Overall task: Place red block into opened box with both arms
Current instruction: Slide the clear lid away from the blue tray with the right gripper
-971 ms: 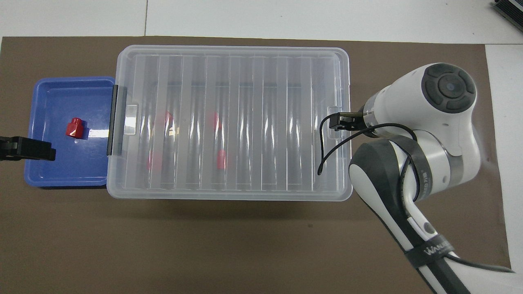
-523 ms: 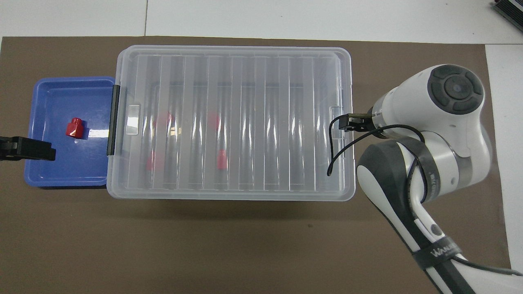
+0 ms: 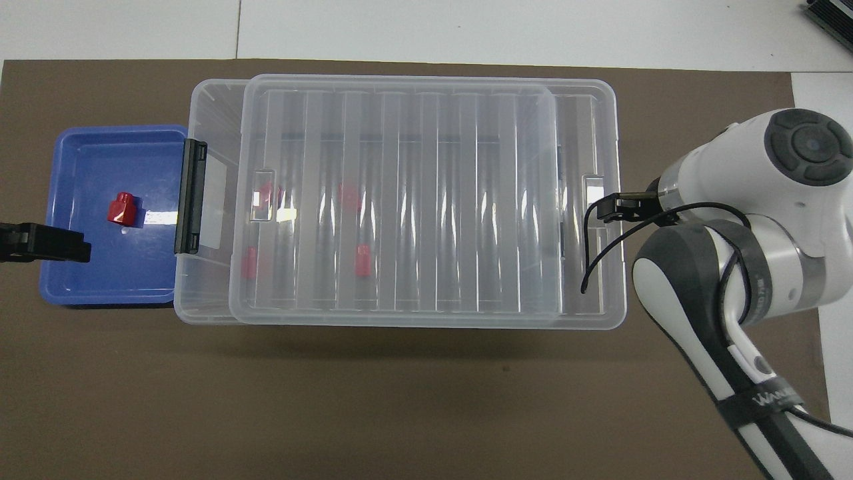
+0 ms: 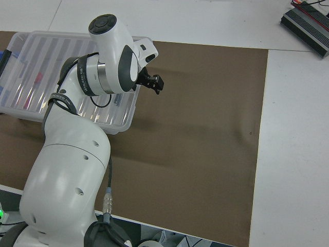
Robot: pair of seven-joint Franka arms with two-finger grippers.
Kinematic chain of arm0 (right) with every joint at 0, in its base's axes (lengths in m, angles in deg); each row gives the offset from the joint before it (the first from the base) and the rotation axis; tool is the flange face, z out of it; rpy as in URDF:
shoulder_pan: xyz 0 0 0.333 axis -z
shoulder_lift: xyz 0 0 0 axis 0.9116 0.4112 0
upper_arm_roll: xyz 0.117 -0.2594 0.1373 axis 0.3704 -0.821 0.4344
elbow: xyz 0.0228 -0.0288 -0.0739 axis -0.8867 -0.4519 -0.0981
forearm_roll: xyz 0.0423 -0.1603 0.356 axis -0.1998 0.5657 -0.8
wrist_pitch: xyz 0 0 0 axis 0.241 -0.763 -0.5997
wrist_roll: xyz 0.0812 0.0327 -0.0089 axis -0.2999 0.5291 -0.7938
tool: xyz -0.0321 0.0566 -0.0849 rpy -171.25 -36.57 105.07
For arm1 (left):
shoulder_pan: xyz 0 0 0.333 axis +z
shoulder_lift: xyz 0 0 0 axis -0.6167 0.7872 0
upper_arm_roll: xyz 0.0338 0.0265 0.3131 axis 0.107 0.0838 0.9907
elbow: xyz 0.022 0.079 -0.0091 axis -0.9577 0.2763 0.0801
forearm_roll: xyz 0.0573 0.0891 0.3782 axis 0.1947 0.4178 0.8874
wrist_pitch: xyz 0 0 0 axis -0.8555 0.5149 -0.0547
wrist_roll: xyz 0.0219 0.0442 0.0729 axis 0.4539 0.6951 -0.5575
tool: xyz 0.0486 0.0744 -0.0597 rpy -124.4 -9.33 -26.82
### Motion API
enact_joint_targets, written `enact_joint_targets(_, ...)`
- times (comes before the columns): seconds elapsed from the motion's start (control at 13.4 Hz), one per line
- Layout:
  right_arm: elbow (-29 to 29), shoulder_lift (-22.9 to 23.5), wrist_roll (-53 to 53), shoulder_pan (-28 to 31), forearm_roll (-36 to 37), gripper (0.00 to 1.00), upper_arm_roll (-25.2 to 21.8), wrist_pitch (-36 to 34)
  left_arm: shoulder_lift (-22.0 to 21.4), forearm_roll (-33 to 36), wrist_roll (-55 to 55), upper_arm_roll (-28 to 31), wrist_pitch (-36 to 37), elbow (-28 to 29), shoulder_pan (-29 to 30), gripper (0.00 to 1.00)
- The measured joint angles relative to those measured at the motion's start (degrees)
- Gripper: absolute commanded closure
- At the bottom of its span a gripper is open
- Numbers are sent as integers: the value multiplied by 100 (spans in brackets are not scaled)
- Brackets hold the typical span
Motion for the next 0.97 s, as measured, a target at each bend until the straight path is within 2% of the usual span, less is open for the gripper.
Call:
enact_joint_targets(0.52, -32, -13, -2339, 1154, 3, 2, -14, 4, 0, 0, 0, 0, 0, 0, 0, 0)
enact_joint_targets(0.97, -64, -12, -3493, 1506, 3, 2, -15, 54, 0, 0, 0, 0, 0, 0, 0, 0)
